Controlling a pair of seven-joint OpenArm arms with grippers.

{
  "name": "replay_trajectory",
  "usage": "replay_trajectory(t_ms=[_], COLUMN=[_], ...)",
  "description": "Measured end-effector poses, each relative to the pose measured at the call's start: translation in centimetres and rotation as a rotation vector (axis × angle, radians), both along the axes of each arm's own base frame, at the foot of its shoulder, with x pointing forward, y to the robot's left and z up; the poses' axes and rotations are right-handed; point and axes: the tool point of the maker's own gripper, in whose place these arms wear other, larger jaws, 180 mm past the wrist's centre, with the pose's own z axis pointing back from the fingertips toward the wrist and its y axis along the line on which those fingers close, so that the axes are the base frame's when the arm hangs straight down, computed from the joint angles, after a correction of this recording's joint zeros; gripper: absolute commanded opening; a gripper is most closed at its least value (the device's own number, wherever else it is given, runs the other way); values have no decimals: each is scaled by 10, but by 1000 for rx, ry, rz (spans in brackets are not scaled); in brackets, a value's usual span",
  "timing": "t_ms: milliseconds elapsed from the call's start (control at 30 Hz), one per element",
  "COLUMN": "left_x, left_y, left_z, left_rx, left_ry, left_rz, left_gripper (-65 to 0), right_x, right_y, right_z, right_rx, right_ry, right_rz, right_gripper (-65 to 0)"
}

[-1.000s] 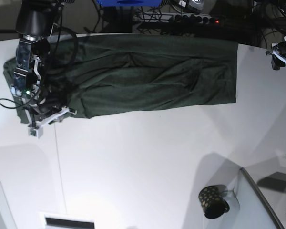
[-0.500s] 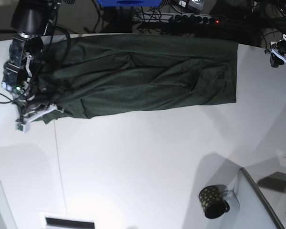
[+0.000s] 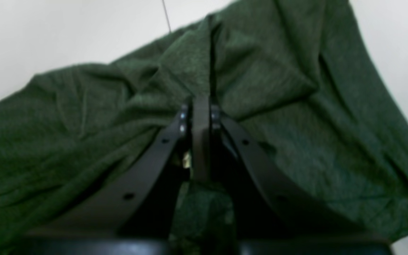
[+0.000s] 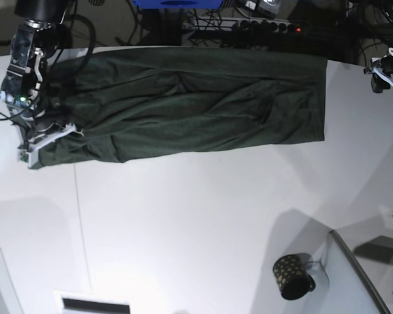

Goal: Layout the t-shirt on the table in an organized manner, then fold the t-shirt properly
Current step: 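Grasp the green shirt's strip end with the right gripper, then lower the left gripper onto the strip's other end and grasp it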

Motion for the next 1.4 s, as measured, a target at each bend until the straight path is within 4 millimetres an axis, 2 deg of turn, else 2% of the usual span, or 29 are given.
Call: replay_trajectory(t_ms=[200, 333, 467, 600, 667, 733, 833, 900, 1000, 1067, 1133, 1267, 1400], left_x=[0, 0, 0, 0, 0, 2, 12, 14, 7, 10, 16, 18, 45], left_y=[0, 0, 0, 0, 0, -13, -31, -30, -18, -25, -33, -60, -95], left_z=[0, 0, 0, 0, 0, -3, 0, 11, 21, 21, 15, -15, -23], left_rx=[0, 0, 0, 1, -1, -25, -123, -179, -205, -251, -318, -404, -487], left_ry=[1, 0, 1, 0, 0, 10, -82, -178, -244, -272, -308, -229, -261], left_rz=[0, 0, 0, 0, -1, -101, -105, -49, 41, 37, 50, 14, -35], left_gripper=[-298, -298, -298, -296, -291, -290, -285, -232, -86, -53, -54, -53, -54], right_x=[-19, -20, -33, -31, -25, -18, -14, -17, -20, -21, -21, -20, -18], right_y=[-3, 2, 4, 4, 4, 3, 4, 5, 4, 4, 4, 4, 5], right_z=[5, 16, 10, 11, 19, 31, 38, 34, 29, 28, 28, 28, 29], right_rx=[-28, -23, -15, -16, -22, -36, -42, -37, -35, -33, -34, -35, -33], right_ry=[4, -25, 37, 30, 6, -33, -53, -41, -25, -21, -21, -23, -28], right_rz=[6, 6, 14, 14, 15, 20, 26, 25, 24, 24, 24, 25, 28], right_gripper=[-644, -644, -644, -642, -641, -639, -639, -639, -639, -639, -639, -639, -639])
